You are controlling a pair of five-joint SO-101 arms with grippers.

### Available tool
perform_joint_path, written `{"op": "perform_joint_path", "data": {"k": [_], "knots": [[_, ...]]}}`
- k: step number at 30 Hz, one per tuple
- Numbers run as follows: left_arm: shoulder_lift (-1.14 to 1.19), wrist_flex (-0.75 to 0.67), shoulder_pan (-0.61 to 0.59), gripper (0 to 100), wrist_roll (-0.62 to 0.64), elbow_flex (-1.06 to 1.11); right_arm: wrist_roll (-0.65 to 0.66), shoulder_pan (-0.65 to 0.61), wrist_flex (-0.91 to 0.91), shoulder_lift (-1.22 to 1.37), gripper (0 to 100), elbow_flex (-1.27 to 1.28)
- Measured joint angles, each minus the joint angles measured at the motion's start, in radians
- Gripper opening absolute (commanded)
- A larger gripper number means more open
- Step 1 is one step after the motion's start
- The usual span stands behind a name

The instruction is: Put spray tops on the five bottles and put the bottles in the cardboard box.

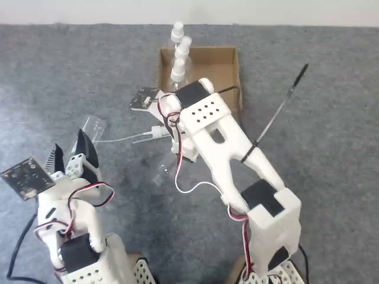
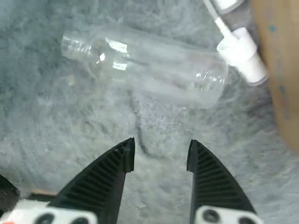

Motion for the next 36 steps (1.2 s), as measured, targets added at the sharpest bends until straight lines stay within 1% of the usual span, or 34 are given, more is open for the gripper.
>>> {"op": "perform_joint_path", "data": {"k": [11, 15, 19, 23, 29, 36], "knots": [[0.000, 0.000, 0.000, 20, 0.000, 0.000, 0.239, -0.002, -0.014, -0.206, 17.3, 0.222], [0.000, 0.000, 0.000, 20, 0.000, 0.000, 0.316, -0.008, -0.081, -0.261, 17.4, 0.319], [0.000, 0.000, 0.000, 20, 0.000, 0.000, 0.381, -0.048, -0.133, -0.272, 17.4, 0.391], [0.000, 0.000, 0.000, 20, 0.000, 0.000, 0.427, -0.077, -0.181, -0.273, 18.4, 0.430], [0.000, 0.000, 0.000, 20, 0.000, 0.000, 0.474, -0.095, -0.245, -0.273, 30.2, 0.440], [0.000, 0.000, 0.000, 20, 0.000, 0.000, 0.479, -0.104, -0.313, -0.273, 30.6, 0.440]]}}
